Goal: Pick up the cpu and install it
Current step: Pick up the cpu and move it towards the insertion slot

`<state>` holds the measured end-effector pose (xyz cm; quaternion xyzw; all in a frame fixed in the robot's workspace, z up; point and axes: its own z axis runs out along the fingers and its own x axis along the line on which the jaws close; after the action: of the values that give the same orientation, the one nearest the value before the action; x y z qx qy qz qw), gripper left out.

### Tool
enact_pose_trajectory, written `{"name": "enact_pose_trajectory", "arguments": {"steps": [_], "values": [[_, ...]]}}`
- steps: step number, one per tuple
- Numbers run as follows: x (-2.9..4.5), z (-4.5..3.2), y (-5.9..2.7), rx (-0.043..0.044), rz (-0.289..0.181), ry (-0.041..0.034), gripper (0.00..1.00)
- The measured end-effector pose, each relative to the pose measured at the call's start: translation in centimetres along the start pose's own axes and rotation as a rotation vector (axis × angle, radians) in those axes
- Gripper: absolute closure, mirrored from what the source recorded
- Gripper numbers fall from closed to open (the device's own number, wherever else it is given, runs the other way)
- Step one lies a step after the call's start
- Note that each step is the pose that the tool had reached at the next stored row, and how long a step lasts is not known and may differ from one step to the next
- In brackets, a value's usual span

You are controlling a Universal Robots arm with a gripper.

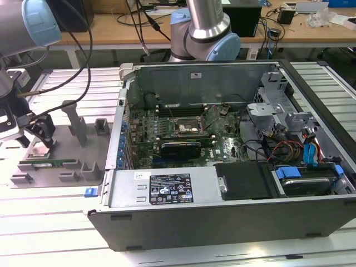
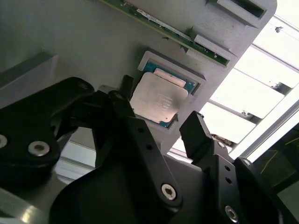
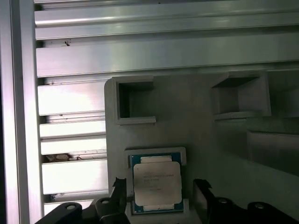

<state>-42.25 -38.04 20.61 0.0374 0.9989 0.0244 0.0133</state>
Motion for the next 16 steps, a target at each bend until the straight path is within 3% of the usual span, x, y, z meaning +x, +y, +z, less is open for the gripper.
{"name": "enact_pose_trajectory", "arguments": {"steps": [1, 2, 10, 16], "values": [[0.00, 0.00, 0.00, 0.0000, 0.000, 0.0000, 0.34], [0.00, 0.03, 0.00, 0.0000, 0.000, 0.0000, 0.28], [0.09, 1.52, -0.07, -0.0002, -0.005, -0.0007, 0.28], [0.10, 1.91, -0.03, -0.0004, -0.012, -0.0004, 0.28]]}}
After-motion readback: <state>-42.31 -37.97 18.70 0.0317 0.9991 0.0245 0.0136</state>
